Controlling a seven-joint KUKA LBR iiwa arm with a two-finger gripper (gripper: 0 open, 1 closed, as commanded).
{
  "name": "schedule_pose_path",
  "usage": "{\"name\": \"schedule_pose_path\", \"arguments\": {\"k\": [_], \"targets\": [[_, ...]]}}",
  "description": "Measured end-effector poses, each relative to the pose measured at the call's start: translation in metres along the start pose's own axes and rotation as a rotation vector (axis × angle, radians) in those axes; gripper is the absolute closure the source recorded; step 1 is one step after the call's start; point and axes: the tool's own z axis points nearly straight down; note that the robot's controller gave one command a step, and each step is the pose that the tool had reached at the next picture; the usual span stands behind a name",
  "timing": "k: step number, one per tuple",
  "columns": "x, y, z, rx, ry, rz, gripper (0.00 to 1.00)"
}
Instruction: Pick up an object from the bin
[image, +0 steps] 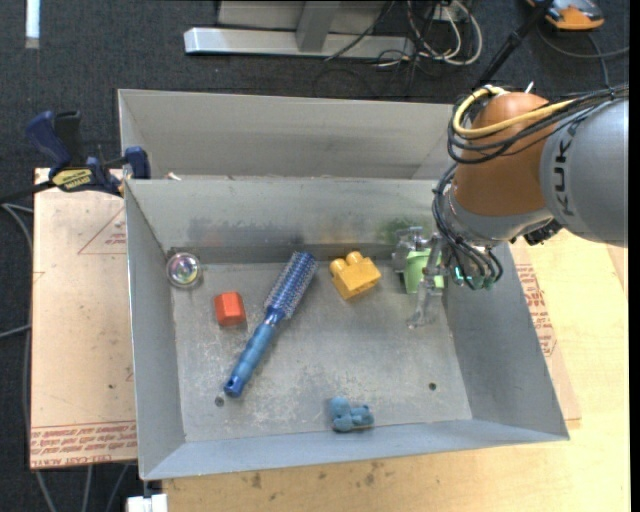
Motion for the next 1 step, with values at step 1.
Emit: {"name": "schedule_pose_path", "arguments": {"k": [1], "targets": [[-0.043, -0.0583, 0.0524, -0.007, -0.033, 0.001, 0.0]]}}
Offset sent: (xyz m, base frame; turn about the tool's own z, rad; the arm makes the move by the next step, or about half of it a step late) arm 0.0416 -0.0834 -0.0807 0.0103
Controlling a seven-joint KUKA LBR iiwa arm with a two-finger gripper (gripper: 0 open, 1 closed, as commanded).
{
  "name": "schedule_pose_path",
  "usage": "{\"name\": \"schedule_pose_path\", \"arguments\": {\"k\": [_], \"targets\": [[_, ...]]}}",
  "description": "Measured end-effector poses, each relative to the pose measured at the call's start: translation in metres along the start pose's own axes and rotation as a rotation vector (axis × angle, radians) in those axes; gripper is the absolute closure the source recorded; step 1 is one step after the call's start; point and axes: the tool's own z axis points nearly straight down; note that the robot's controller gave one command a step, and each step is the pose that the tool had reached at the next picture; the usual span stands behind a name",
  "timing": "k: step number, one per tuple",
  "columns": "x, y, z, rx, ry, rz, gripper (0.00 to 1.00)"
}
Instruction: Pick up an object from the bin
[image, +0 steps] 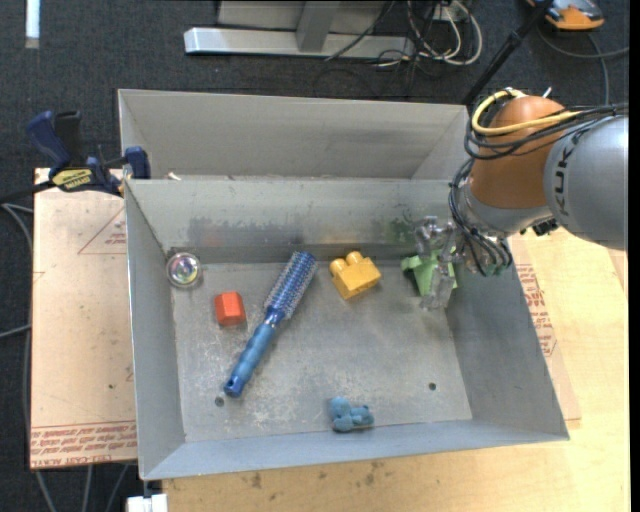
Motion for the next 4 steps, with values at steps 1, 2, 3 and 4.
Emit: {"name": "schedule_pose_path", "arguments": {"k": [1, 2, 3, 4], "targets": [[-0.001, -0.02, -0.009, 0.004, 0.013, 0.141, 0.0], [-0.002, -0.01, -0.007, 0.011, 0.016, 0.124, 0.0], [0.001, -0.002, 0.029, 0.009, 0.028, 0.175, 0.0], [0.0, -0.001, 0.028, 0.009, 0.027, 0.173, 0.0]]}}
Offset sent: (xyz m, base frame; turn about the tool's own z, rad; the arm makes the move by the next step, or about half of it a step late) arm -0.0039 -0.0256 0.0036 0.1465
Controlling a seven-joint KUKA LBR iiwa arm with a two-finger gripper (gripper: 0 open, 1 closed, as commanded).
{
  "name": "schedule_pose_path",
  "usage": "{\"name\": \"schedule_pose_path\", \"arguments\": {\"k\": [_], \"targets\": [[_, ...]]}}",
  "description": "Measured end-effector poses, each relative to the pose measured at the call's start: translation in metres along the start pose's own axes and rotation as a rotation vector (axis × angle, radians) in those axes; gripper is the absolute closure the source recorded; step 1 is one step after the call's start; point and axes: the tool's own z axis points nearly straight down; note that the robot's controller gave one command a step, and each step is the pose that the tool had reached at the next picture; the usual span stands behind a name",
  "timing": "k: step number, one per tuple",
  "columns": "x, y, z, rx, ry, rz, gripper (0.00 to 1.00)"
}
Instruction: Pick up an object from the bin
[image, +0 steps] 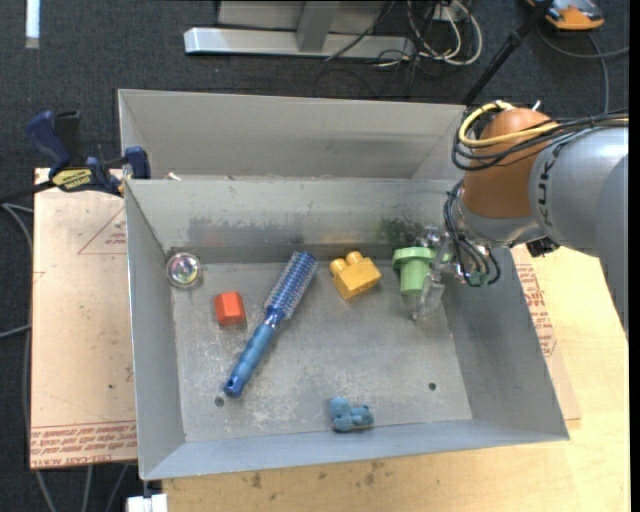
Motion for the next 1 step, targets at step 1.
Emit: {"name": "schedule_pose_path", "arguments": {"k": [1], "targets": [[-0.0019, 0.0005, -0.0021, -0.001, -0.007, -0.001, 1.0]]}}
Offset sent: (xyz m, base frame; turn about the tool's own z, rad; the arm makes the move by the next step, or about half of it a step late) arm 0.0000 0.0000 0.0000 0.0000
